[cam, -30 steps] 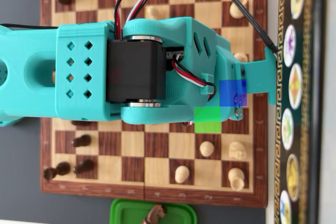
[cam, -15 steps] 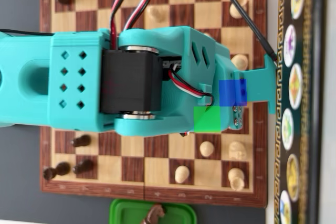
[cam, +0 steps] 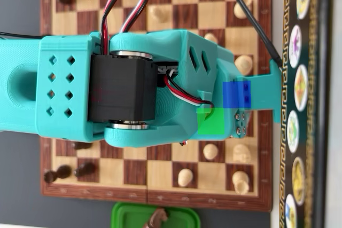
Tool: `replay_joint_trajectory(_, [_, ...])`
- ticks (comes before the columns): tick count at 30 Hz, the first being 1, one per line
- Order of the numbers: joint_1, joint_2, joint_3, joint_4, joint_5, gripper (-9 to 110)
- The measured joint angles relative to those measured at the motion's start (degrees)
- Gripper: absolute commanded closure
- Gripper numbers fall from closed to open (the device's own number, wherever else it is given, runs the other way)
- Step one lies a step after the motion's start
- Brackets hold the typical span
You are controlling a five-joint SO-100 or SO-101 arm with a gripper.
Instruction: Play chess
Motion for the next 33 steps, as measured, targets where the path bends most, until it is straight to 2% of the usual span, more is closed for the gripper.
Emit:
replay_joint_trajectory(14, [1.41,11.25,10.11,0.0,0.0,96])
replay_joint_trajectory(33, [6.15,13.36,16.44,0.0,-2.02,96])
